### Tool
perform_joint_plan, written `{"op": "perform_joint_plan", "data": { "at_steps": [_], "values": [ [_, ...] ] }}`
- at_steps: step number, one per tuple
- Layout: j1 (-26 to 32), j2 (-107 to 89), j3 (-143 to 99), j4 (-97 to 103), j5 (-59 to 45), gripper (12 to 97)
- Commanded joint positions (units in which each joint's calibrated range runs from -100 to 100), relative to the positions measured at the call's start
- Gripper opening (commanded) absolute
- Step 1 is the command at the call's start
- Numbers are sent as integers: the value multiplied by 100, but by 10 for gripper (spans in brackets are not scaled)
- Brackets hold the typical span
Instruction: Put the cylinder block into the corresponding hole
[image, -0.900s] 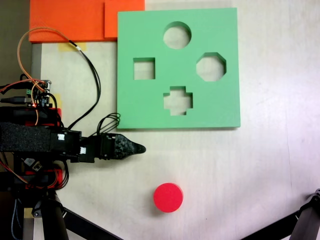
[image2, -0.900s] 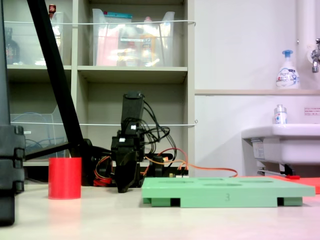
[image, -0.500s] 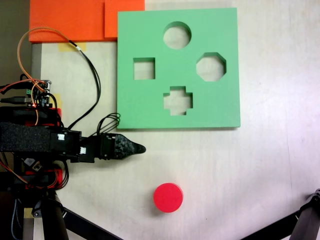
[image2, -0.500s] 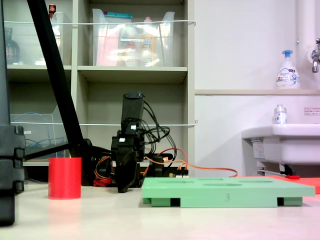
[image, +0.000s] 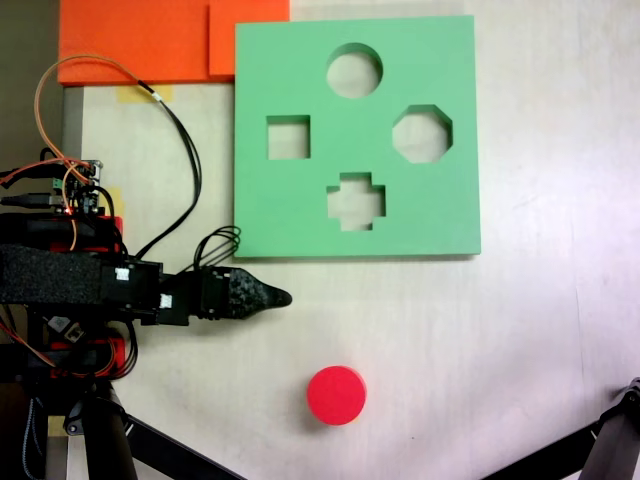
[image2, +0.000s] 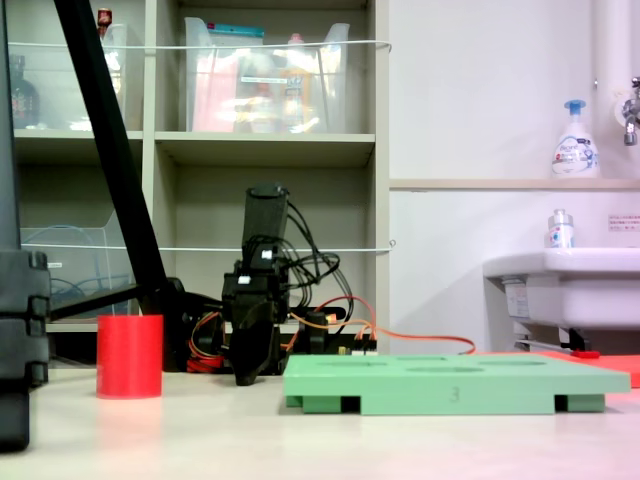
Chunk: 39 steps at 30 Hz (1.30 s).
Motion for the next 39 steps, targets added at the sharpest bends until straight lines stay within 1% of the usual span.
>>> {"op": "perform_joint_plan", "data": {
  "at_steps": [1, 6, 7, 11, 13, 17, 24, 26, 27, 28, 30, 31, 36, 37, 39],
  "values": [
    [-10, -41, -118, 941, 967, 521],
    [-24, -41, -118, 3512, 2618, 519],
    [-24, -41, -118, 3878, 3170, 519],
    [-225, -41, -118, 4600, 4825, 521],
    [-332, -41, -118, 4869, 5216, 521],
    [-733, -41, -118, 4918, 5289, 502],
    [-1070, -41, -118, 4176, 5348, 507],
    [-1148, -41, -118, 4167, 5333, 554],
    [-1177, -41, -118, 4205, 5309, 601],
    [-1182, 15, -118, 4349, 5260, 672],
    [-1182, 1020, -118, 5033, 5231, 784],
    [-1187, 1579, -118, 5534, 5216, 813],
    [-1211, 6104, -8, 9087, 5197, 826],
    [-1211, 6719, 122, 9232, 5197, 826],
    [-1201, 7152, 381, 9232, 5201, 849]
  ]
}}
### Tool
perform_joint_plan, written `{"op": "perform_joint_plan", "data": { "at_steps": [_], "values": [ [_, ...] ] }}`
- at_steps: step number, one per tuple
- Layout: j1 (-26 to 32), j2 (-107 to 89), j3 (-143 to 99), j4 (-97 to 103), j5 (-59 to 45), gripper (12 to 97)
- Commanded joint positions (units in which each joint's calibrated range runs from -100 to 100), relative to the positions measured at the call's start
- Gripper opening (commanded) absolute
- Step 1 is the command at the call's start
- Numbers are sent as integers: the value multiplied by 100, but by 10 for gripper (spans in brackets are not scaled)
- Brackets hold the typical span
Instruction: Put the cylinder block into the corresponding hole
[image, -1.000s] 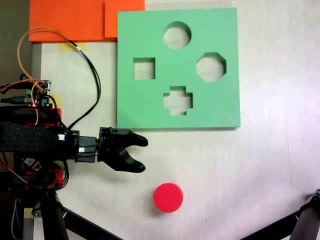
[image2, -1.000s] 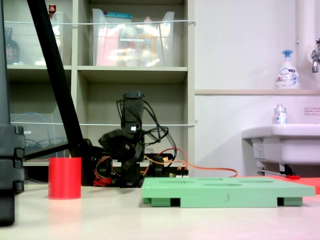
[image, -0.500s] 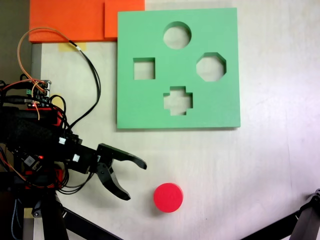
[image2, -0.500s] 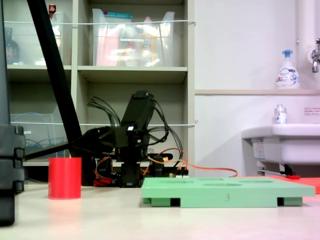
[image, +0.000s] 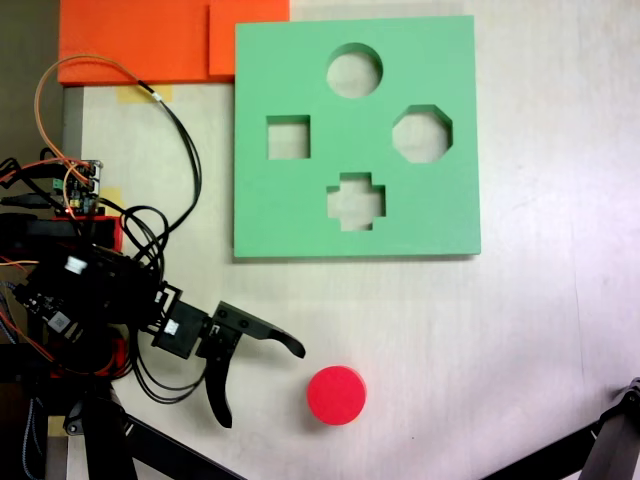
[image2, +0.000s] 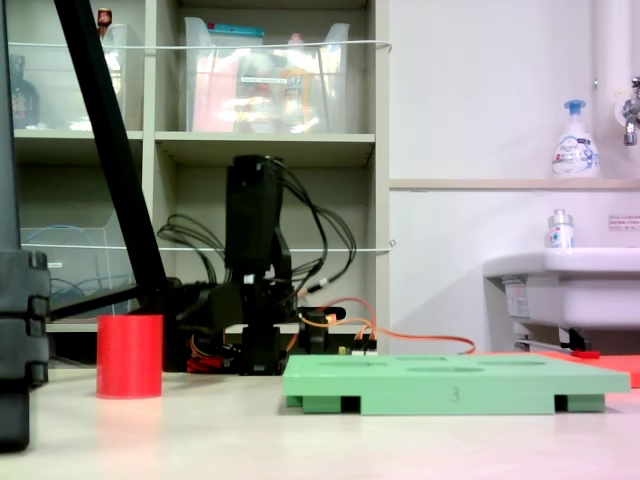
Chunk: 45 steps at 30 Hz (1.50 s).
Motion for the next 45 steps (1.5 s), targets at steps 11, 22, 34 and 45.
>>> {"op": "perform_joint_plan", "data": {
  "at_steps": [11, 22, 34, 45],
  "values": [
    [122, 1682, 1770, 734, 0, 849],
    [205, 3079, 3116, 734, 10, 848],
    [220, 3372, 3335, 734, 24, 432],
    [244, 3386, 3196, 734, 73, 299]
  ]
}}
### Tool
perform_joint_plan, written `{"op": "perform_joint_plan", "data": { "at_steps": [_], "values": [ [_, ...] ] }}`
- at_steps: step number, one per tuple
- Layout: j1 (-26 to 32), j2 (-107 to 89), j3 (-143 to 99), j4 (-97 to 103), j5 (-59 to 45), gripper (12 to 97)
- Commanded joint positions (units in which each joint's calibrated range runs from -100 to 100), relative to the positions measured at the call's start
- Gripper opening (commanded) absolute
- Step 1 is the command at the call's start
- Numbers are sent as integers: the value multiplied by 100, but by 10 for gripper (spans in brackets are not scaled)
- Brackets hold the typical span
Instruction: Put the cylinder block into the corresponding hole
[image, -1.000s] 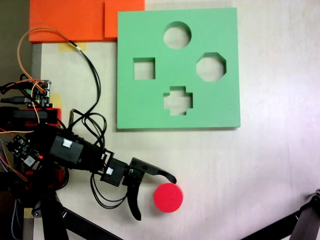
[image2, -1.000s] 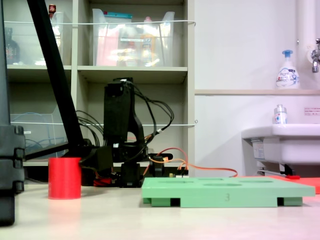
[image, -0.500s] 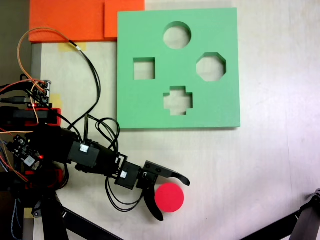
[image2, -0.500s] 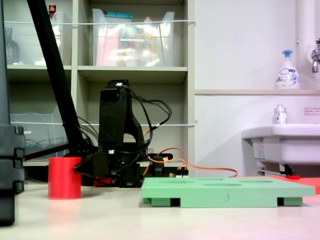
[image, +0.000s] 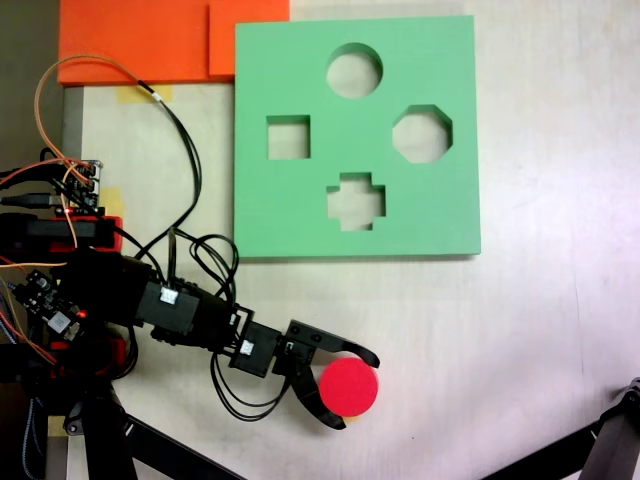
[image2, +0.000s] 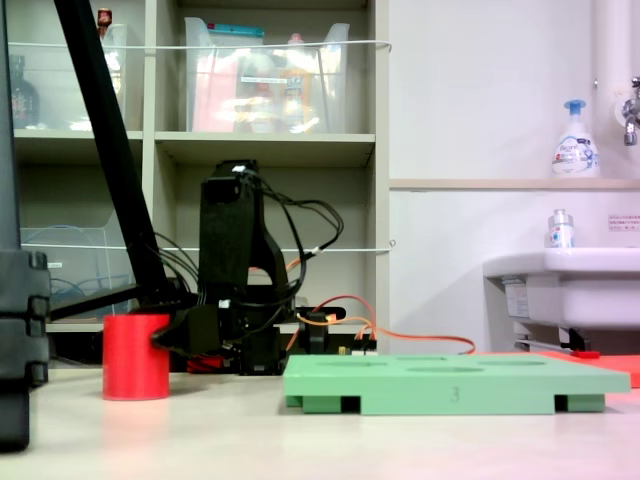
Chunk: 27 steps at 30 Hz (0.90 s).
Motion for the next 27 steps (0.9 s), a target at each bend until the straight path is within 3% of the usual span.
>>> {"op": "perform_joint_plan", "data": {
  "at_steps": [1, 9, 15, 20, 27],
  "values": [
    [5, -61, 11, 685, 68, 301],
    [59, -1542, -69, 608, 83, 299],
    [352, -4628, 81, -1674, 78, 298],
    [1001, -6193, 1088, -3455, 68, 298],
    [2110, -6095, 2424, -4543, 63, 285]
  ]
}}
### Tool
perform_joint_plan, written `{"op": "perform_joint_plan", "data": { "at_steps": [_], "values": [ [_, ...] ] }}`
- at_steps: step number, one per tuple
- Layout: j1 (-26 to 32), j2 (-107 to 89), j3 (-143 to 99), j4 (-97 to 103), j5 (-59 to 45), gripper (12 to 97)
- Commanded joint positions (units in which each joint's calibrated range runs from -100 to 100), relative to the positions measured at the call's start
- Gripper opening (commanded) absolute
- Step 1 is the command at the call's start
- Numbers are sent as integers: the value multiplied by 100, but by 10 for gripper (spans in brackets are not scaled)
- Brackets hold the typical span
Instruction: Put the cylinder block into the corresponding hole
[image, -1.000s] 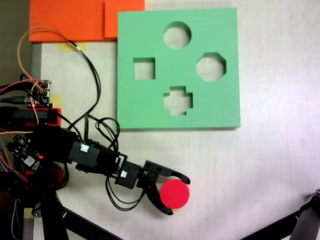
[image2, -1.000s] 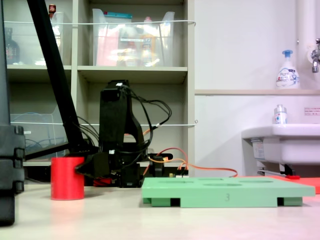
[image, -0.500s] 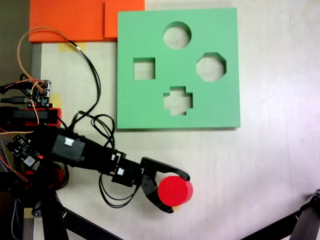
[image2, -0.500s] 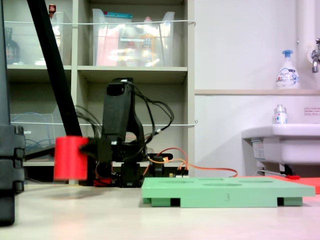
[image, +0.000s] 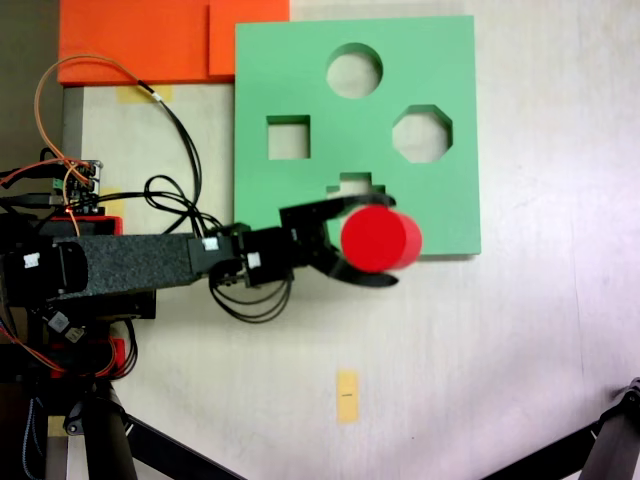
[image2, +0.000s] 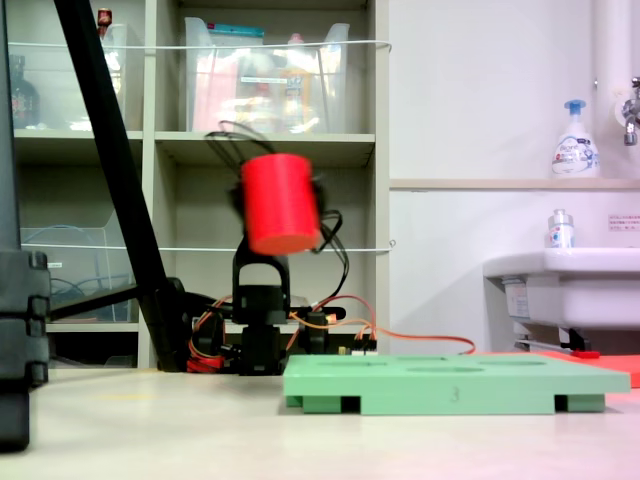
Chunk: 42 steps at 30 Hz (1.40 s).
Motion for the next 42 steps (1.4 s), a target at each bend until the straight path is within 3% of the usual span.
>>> {"op": "perform_joint_plan", "data": {
  "at_steps": [1, 9, 22, 42],
  "values": [
    [342, -157, 603, -282, -10, 269],
    [1118, 1030, 1061, -600, -68, 266],
    [1778, 3949, 2577, -552, -68, 269],
    [1841, 5513, 3235, -513, -137, 273]
  ]
}}
